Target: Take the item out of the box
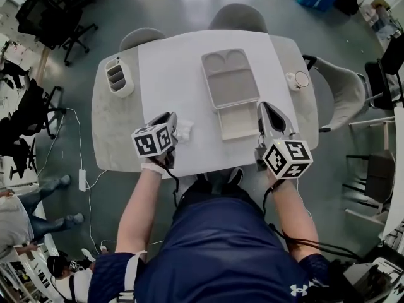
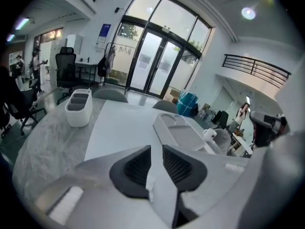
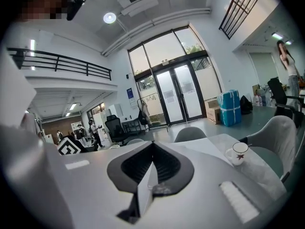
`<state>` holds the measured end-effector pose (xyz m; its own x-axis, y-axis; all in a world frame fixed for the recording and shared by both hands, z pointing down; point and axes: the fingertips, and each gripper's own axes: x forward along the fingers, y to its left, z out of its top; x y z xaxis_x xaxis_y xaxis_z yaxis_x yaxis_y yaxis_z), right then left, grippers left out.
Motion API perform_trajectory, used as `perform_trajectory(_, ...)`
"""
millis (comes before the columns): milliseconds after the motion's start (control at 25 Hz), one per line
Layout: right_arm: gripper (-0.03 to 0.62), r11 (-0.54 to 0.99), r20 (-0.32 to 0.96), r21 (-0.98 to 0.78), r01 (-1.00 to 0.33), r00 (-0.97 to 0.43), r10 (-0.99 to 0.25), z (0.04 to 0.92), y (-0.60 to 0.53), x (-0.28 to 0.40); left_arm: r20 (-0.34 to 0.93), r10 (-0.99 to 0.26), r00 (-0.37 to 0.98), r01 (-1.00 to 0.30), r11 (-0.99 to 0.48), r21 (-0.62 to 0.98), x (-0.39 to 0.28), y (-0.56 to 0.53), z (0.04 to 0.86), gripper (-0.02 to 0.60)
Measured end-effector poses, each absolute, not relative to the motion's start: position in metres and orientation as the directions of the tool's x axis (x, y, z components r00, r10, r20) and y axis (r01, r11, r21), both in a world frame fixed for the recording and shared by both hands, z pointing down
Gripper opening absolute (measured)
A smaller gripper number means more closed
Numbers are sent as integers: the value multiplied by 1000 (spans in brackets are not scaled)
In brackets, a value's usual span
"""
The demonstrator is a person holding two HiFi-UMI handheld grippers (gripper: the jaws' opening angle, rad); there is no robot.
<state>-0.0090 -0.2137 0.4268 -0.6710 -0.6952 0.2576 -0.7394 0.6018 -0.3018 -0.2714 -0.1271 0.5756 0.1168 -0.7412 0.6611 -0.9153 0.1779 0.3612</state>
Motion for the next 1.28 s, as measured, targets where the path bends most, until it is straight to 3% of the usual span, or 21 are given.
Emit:
perform_trajectory(280, 2, 643, 212, -282, -712, -700, -682, 406, -210, -16, 455, -887, 83, -949, 69, 308, -259, -146, 471, 84)
perform_trajectory(640, 2, 698, 106, -225, -680, -729, -677, 353, -197, -15, 201, -977, 78, -997, -71, 38, -214, -147, 355, 84)
perform_trajectory(1280, 2, 712, -28, -148, -686, -717, -697, 310, -192, -5, 86, -995, 43, -997, -48, -53, -200, -143, 309, 69)
